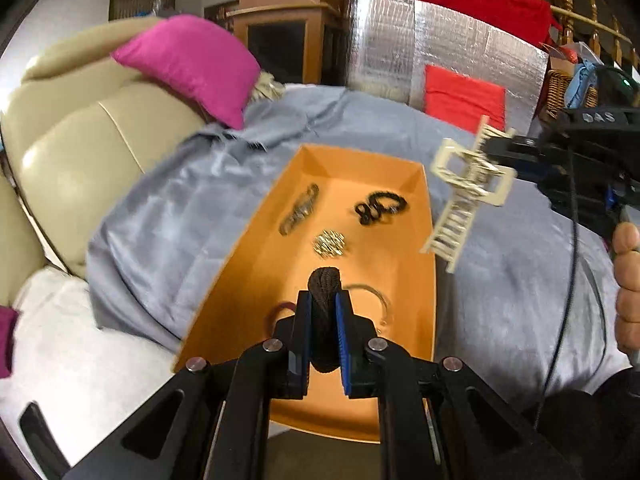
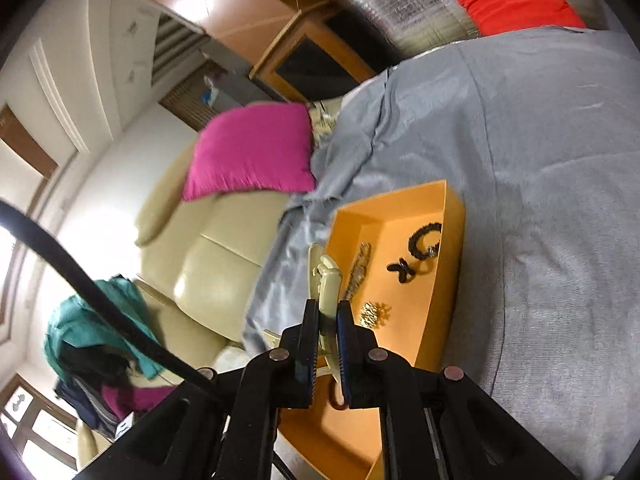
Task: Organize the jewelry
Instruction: 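Carry the hair claw and black ring with both grippers over the orange box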
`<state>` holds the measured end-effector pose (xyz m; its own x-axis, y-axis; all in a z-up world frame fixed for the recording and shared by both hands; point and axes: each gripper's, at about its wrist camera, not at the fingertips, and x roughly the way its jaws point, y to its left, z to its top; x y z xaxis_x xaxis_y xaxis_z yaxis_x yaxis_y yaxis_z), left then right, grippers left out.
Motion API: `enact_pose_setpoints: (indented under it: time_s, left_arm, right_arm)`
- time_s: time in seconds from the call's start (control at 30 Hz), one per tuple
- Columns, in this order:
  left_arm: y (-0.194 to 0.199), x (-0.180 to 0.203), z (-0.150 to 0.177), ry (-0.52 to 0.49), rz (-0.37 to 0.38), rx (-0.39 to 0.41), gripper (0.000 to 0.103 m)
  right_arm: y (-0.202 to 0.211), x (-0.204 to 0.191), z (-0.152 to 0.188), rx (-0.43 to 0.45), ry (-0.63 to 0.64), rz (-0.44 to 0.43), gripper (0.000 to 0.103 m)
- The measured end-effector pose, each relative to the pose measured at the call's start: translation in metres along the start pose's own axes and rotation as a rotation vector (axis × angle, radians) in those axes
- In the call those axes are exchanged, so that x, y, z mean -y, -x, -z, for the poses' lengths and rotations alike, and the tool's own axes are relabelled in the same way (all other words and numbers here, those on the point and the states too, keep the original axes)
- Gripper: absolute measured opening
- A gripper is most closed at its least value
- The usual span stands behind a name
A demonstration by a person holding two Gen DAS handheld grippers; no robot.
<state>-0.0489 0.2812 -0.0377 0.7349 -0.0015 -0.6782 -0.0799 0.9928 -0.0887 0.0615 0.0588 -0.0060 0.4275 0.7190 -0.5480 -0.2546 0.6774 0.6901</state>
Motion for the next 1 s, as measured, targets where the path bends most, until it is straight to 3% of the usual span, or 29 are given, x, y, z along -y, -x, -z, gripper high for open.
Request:
enact_pose_setpoints:
  time_s: [0.4, 1.0]
  left_arm:
    - [-0.023, 0.014, 0.014, -0.021, -0.011, -0.061, 0.012]
    - [-0.025, 0.014, 0.015, -0.032, -0.053, -0.066, 0.012]
  right_arm:
    - [-0.044, 0.010, 0.001, -0.081, 0.022, 0.086, 0.010]
    - [-0.056, 0.009, 0.009, -0.088, 0.042, 0.091, 0.010]
